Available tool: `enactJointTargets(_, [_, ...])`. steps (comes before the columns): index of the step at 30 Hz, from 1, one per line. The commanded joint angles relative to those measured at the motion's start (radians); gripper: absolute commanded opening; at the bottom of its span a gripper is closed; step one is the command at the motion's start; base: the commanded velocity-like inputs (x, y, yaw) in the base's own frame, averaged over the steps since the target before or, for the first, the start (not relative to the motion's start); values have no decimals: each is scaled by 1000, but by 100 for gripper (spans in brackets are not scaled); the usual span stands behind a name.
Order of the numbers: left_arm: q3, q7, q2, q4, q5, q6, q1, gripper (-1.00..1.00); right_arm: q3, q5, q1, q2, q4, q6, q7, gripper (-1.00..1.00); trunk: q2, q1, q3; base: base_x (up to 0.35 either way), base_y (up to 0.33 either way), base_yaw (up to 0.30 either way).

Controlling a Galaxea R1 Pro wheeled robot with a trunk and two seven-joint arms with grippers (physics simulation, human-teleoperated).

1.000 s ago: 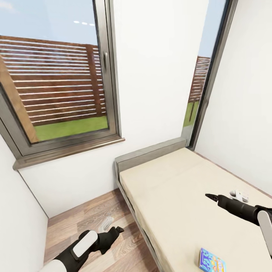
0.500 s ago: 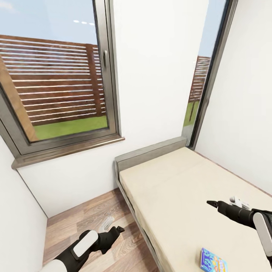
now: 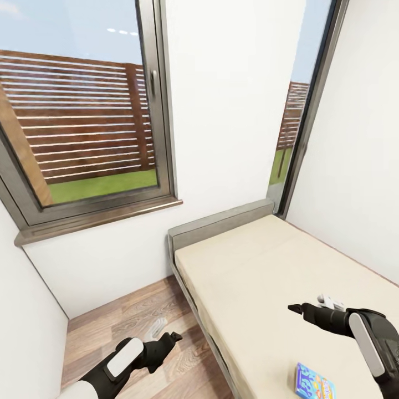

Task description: Put all the toys in the child's room - the three board games (two on the bed and one on the table), the two jigsaw puzzles on the table, and the tennis ball on the table - inside the toy box on the table in the child's room.

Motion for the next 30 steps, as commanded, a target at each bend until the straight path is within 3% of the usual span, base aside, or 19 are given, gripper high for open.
enactJointTargets(1, [-6,8,2,-2,11,-1,-1,100,7,9,-1,0,4,4,10,100,-8,4,-4,0,0,-97])
enactJointTargets(8, [-6,8,2,0,11,-1,-1,100,30,8,-1,0,15,4,9,100,-57,31,-24,0,0,-174])
enactJointTargets(30, [-5,8,3,1,13,-1,-1,100,41,8,-1,0,22,4,9,100,-211,115,-83,0,0,-259])
